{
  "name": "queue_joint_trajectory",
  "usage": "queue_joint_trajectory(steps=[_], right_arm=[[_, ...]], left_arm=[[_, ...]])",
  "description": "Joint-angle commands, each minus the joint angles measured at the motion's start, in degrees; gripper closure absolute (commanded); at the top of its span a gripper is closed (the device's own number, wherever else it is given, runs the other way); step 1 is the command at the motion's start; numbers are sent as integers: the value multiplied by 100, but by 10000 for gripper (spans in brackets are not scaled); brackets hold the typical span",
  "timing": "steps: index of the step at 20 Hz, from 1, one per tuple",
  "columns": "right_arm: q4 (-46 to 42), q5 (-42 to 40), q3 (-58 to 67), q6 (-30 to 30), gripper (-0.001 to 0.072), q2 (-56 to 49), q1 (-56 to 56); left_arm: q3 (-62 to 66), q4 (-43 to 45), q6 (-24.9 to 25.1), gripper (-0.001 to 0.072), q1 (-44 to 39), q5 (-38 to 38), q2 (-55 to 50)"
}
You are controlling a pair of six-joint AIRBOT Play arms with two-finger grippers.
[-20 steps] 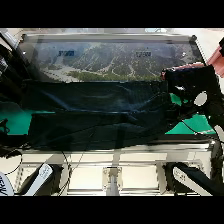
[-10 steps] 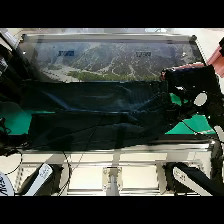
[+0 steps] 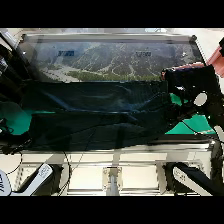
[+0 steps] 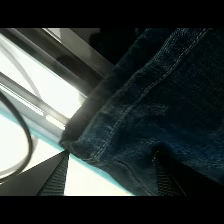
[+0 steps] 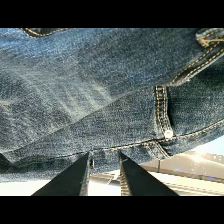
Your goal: Fold the clothes and pants, and hang the long-sleeved shirts on hangers.
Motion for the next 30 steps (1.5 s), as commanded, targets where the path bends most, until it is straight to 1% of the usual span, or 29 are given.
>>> queue_joint_trajectory(steps=[1,5,7,9,11,12,13,14,15,16,17,18,24,26,28,30], right_arm=[[0,0,-4,20,501,4,-2],[-2,0,-4,35,501,4,-2],[-4,-4,-4,35,500,4,-2],[-7,-28,-4,33,501,4,-4],[-7,-46,-4,35,501,4,-4],[-7,-44,-4,33,501,4,-4],[-9,-44,-4,33,500,4,-2],[-9,-44,-4,33,500,4,-2],[-9,-46,-4,33,501,4,-4],[-11,-44,-4,33,501,4,-4],[-22,-44,-4,33,501,4,-4],[-46,-44,-4,33,501,4,-4],[-105,-33,61,33,501,4,-4],[-376,55,214,33,501,4,-4],[-719,249,402,33,497,11,-39],[-800,297,426,9,358,70,-260]], left_arm=[[-59,-205,-210,149,2,-31,-72],[-236,-179,-208,151,2,-96,-133],[-243,-103,-208,152,2,-249,-181],[-243,105,-210,235,2,-280,-181],[-243,315,-295,238,2,-127,-181],[-243,328,-293,250,2,-42,-181],[-243,326,-293,308,2,33,-181],[-243,323,-293,445,2,116,-181],[-243,323,-293,503,2,181,-186],[-245,323,-293,504,2,243,-190],[-245,323,-291,568,2,299,-190],[-245,323,-291,679,2,348,-190],[-105,647,-177,687,2,415,-105],[306,798,-92,687,2,426,70],[881,1217,-39,687,2,422,313],[1408,1287,-208,687,0,424,391]])
